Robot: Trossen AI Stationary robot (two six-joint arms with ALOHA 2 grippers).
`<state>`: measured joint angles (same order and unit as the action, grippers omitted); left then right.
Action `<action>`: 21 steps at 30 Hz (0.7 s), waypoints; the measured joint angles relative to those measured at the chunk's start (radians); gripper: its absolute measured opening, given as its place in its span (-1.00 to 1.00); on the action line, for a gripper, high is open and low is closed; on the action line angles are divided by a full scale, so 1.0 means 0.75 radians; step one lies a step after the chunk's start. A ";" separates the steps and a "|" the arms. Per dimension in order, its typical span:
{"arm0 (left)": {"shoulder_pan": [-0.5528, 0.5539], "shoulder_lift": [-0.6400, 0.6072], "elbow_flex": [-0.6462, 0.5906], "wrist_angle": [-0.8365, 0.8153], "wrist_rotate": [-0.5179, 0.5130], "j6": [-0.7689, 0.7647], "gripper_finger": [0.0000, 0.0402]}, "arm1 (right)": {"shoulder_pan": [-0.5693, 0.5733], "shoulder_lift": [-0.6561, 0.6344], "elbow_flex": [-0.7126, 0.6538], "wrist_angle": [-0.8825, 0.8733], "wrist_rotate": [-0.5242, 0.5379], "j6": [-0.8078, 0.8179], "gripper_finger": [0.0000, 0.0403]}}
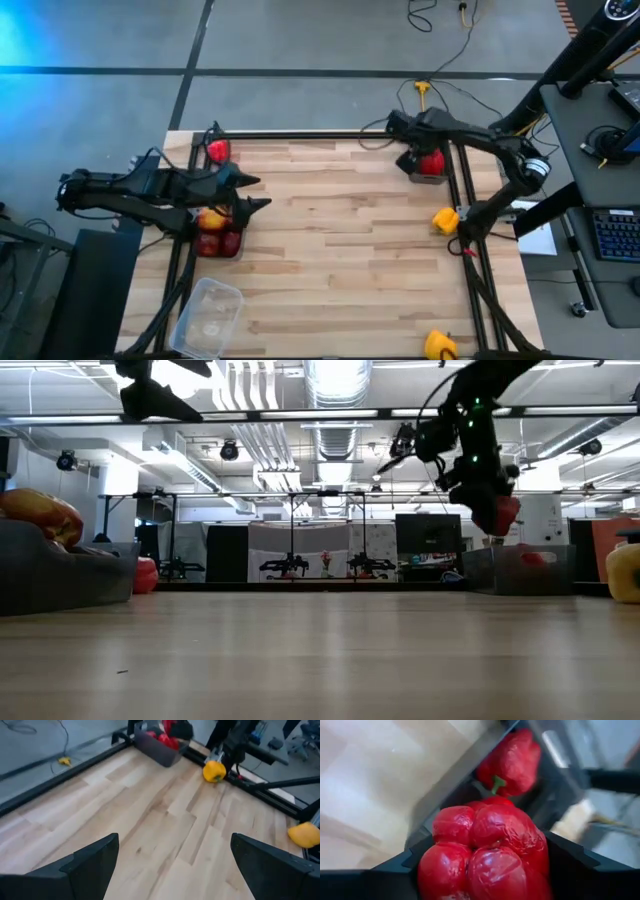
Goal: Sort produce into baskets
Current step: Put the red bell pepper into the right black transparent bin
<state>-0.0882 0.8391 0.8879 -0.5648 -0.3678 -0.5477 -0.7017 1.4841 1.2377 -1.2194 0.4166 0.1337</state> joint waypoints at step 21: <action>0.427 0.136 0.265 -0.453 0.059 0.121 0.82 | -0.049 -0.167 0.017 -0.027 -0.287 0.208 0.77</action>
<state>0.2319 0.9414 1.0866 -0.9048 -0.3233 -0.4567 -0.7381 1.3588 1.2508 -1.2394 0.2015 0.2898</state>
